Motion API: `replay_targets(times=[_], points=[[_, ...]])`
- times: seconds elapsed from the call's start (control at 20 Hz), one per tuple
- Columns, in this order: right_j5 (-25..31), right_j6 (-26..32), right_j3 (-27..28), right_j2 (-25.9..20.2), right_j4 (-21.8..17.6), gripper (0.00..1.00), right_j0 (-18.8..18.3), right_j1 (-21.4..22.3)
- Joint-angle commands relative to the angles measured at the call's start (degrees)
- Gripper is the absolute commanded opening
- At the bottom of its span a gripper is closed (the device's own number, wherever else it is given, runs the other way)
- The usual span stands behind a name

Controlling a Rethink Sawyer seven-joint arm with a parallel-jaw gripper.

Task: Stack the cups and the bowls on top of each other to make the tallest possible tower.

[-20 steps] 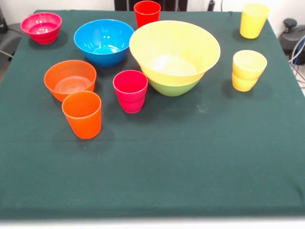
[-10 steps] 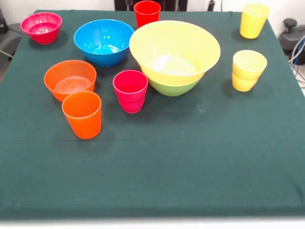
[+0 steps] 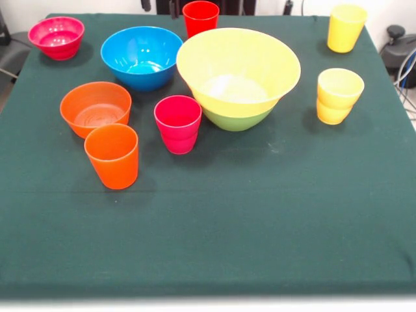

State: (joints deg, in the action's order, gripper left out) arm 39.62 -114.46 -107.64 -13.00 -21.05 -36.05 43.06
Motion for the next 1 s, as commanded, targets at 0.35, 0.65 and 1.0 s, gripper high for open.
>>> replay_targets(times=[0.35, 0.65, 1.0], points=[[-8.5, 7.0, 1.5, -5.9, -8.2, 1.0, -0.5, -6.5], [-7.8, 9.2, 3.4, -7.1, -10.1, 1.0, -2.8, -8.3], [-5.9, 10.4, 2.2, -8.9, -10.5, 1.0, -5.6, -6.8]])
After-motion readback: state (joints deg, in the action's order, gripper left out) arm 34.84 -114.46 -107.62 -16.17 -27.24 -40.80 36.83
